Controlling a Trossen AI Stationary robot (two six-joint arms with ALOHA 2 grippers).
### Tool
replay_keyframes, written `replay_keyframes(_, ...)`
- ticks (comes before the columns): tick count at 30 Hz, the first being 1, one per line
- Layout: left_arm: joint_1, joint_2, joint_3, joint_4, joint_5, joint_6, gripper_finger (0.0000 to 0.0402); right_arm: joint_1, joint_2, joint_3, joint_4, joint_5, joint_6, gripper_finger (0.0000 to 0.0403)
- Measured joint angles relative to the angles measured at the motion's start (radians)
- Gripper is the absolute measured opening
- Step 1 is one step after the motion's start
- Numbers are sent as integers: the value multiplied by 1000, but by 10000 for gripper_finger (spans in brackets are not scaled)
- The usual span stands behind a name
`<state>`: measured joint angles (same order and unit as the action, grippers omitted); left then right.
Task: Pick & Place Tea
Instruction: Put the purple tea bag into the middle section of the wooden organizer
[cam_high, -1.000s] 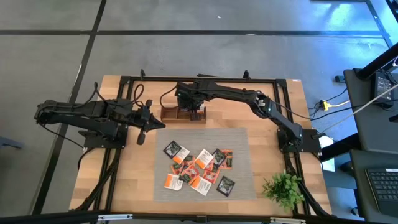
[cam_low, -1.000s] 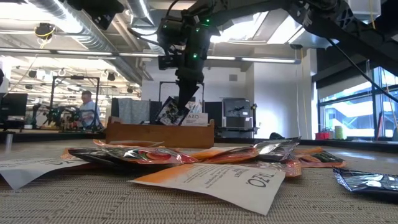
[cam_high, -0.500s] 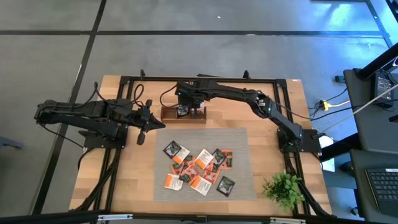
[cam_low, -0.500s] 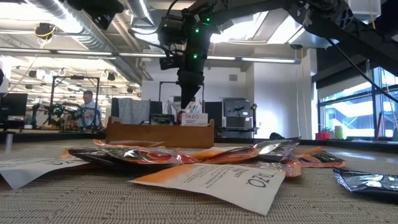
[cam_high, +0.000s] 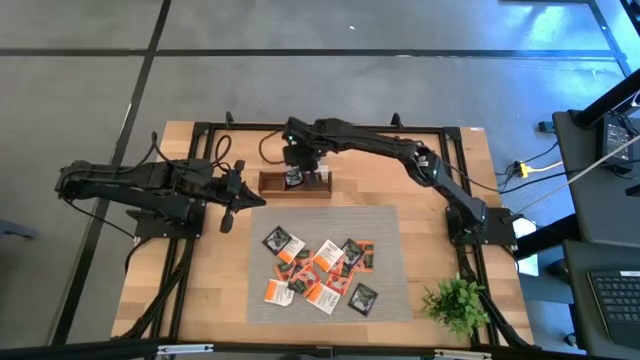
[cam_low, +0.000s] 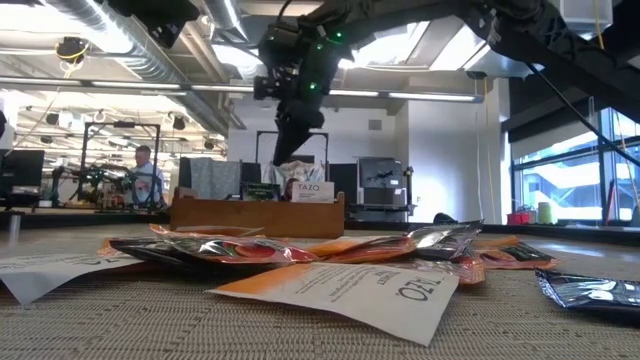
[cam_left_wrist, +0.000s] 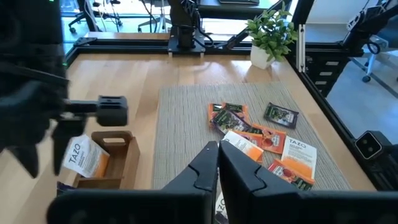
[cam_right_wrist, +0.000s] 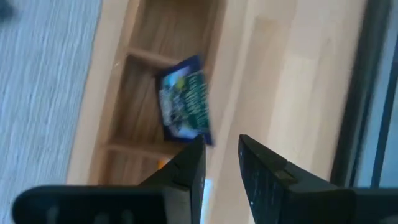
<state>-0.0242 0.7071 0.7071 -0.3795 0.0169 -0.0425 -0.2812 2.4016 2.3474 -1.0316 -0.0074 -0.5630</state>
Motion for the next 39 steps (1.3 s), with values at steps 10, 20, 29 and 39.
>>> replay_keyframes(10, 0, 0, 0, -14, 2, 0, 12, -39, 0, 0, 42, -230, -64, 98)
replay_keyframes(20, 0, 0, 0, -14, 2, 0, 9, -39, 2, -68, 128, -231, -69, 98)
replay_keyframes(29, 0, 0, 0, -14, 2, 1, 10, -42, 3, -114, 165, -162, -68, 98)
replay_keyframes(39, 0, 0, 0, -14, 2, 3, 11, -44, 26, -114, 146, -157, -56, 98)
